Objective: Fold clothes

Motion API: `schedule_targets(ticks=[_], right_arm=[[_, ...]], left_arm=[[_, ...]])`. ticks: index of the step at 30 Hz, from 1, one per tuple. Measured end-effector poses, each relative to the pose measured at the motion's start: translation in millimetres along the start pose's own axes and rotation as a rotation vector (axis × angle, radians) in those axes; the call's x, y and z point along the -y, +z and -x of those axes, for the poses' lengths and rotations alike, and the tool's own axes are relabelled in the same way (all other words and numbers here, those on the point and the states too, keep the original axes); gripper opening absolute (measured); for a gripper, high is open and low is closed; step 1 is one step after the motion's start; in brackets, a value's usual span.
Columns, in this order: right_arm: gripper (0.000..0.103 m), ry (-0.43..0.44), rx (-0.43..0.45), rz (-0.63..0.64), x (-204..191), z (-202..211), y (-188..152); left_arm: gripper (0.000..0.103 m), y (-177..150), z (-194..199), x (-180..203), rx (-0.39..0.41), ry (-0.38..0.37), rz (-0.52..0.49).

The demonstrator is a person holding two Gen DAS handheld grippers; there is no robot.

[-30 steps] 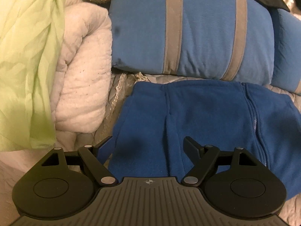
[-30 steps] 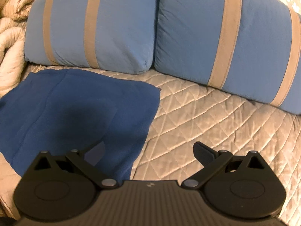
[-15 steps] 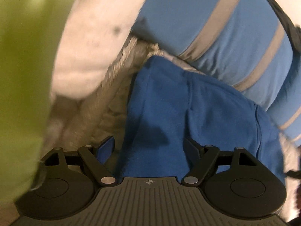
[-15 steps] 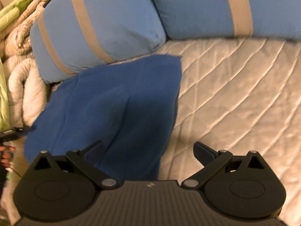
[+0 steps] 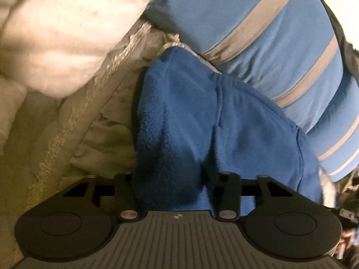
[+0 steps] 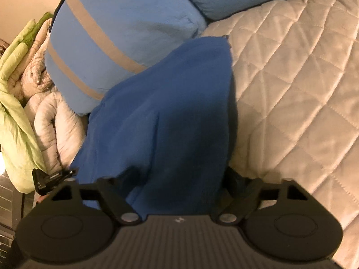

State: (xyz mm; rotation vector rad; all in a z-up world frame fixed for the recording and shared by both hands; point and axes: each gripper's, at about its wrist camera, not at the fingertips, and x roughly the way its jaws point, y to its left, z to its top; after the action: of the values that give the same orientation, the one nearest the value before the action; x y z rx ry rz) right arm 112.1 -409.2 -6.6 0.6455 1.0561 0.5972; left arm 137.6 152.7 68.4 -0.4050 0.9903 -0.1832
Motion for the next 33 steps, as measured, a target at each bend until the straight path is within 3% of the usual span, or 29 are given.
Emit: schedule_targets(ticks=[4, 6, 14, 19, 20, 22, 23, 24, 25, 27, 28, 29, 33], right_arm=[[0.029, -0.020, 0.009, 0.034, -11, 3, -1], [0.024, -0.061, 0.023, 0.075, -24, 7, -3], [0.019, -0.206, 0.133, 0.270, -93, 36, -4], [0.018, -0.220, 0.219, 0.354, -129, 59, 9], [0.018, -0.217, 0.234, 0.365, -135, 62, 12], [0.019, -0.231, 0.261, 0.383, -143, 66, 18], [0.021, -0.254, 0.273, 0.390, -145, 64, 20], [0.034, -0.277, 0.285, 0.397, -146, 62, 22], [0.067, -0.302, 0.287, 0.404, -145, 60, 22], [0.098, -0.354, 0.285, 0.415, -141, 57, 22], [0.101, -0.379, 0.284, 0.421, -139, 55, 21], [0.101, -0.405, 0.282, 0.427, -136, 54, 21], [0.103, -0.507, 0.277, 0.449, -127, 47, 19]], left_arm=[[0.025, -2, 19, 32, 0.049, 0.095, -0.101], [0.023, -2, 29, 48, 0.077, 0.137, -0.135], [0.021, 5, 78, 104, 0.198, 0.225, -0.240], [0.022, 24, 106, 116, 0.291, 0.200, -0.240], [0.023, 26, 105, 117, 0.302, 0.198, -0.243], [0.038, 29, 97, 115, 0.319, 0.208, -0.245], [0.043, 30, 87, 114, 0.303, 0.244, -0.250], [0.053, 31, 75, 114, 0.265, 0.308, -0.250], [0.055, 31, 64, 114, 0.238, 0.380, -0.253], [0.063, 30, 57, 114, 0.253, 0.487, -0.273], [0.075, 30, 58, 114, 0.266, 0.495, -0.277], [0.078, 29, 59, 114, 0.279, 0.503, -0.281], [0.079, 30, 64, 116, 0.285, 0.482, -0.281]])
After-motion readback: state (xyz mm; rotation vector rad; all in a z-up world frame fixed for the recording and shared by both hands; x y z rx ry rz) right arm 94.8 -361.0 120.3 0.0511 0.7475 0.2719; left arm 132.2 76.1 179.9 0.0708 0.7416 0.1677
